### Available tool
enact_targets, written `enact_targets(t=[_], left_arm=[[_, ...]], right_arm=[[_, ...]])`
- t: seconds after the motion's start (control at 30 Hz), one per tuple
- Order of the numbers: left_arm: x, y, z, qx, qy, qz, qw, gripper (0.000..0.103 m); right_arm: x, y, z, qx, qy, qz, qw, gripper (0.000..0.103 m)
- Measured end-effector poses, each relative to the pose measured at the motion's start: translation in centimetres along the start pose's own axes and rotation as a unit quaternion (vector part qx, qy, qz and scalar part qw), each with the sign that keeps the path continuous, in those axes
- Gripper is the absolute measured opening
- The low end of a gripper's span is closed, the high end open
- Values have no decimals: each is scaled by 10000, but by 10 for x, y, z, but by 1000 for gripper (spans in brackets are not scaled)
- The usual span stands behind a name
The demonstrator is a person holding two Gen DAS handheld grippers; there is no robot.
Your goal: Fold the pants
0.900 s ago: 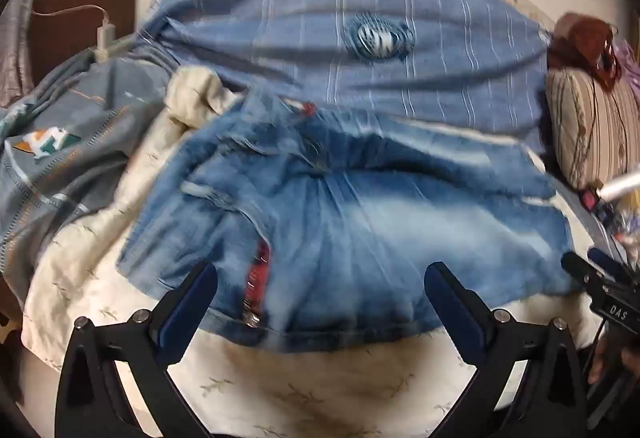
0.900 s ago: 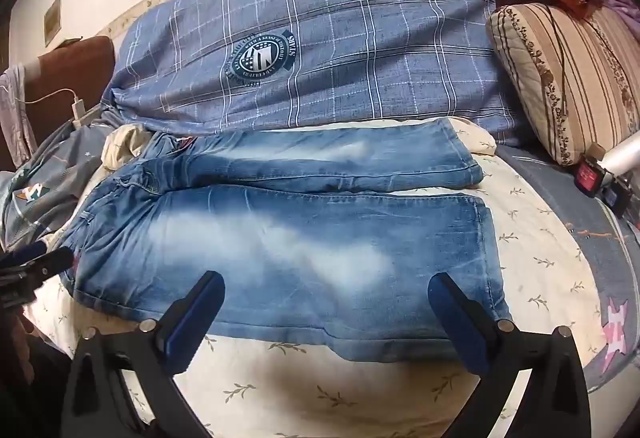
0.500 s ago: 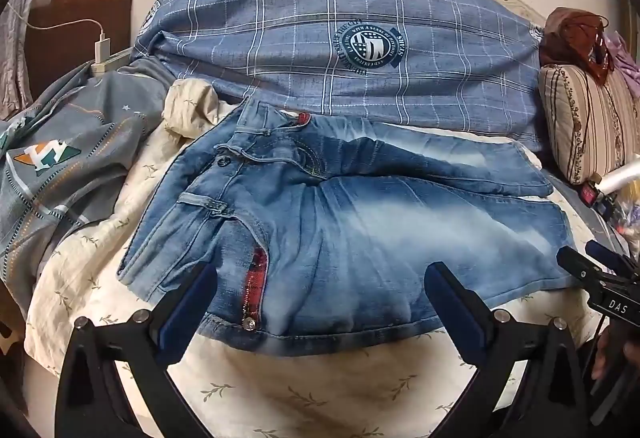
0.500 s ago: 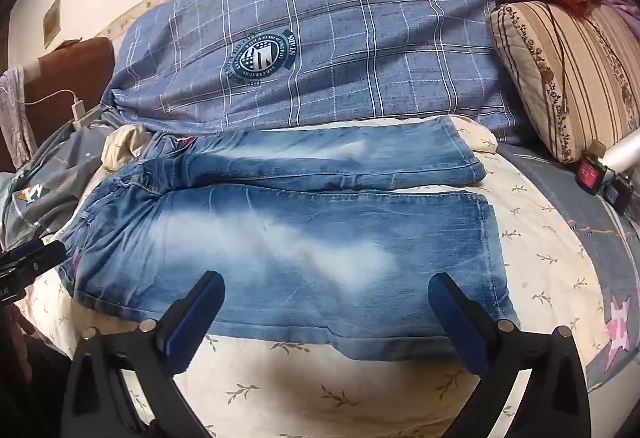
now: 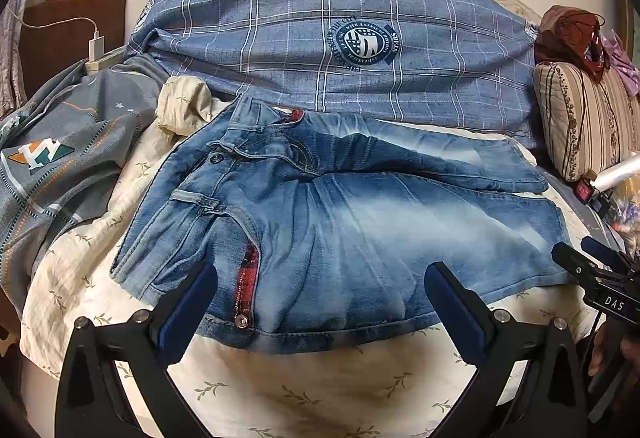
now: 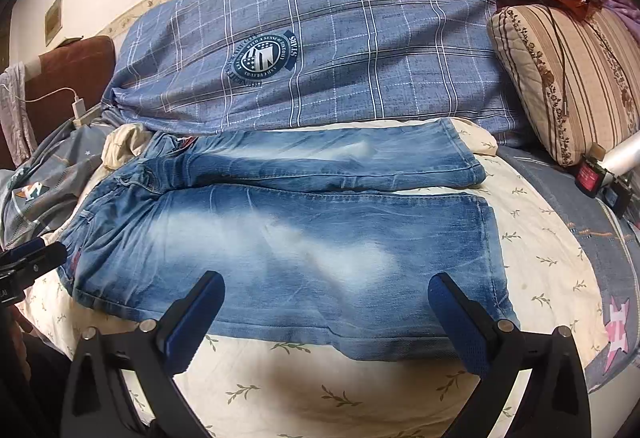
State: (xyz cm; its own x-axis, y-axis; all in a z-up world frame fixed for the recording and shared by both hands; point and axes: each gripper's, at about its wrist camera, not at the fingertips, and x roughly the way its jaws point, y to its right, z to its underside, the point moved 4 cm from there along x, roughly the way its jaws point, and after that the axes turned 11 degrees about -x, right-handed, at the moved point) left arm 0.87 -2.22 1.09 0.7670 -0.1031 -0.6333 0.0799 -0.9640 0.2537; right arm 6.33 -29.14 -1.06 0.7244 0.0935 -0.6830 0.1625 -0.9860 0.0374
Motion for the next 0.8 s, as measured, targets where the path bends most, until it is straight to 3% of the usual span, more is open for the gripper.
enact_targets(t=[0.8], left_arm=[[14, -10, 6, -9, -53, 38, 10000, 103]], right_arm=[[1, -2, 0, -23, -8, 9, 10000, 103]])
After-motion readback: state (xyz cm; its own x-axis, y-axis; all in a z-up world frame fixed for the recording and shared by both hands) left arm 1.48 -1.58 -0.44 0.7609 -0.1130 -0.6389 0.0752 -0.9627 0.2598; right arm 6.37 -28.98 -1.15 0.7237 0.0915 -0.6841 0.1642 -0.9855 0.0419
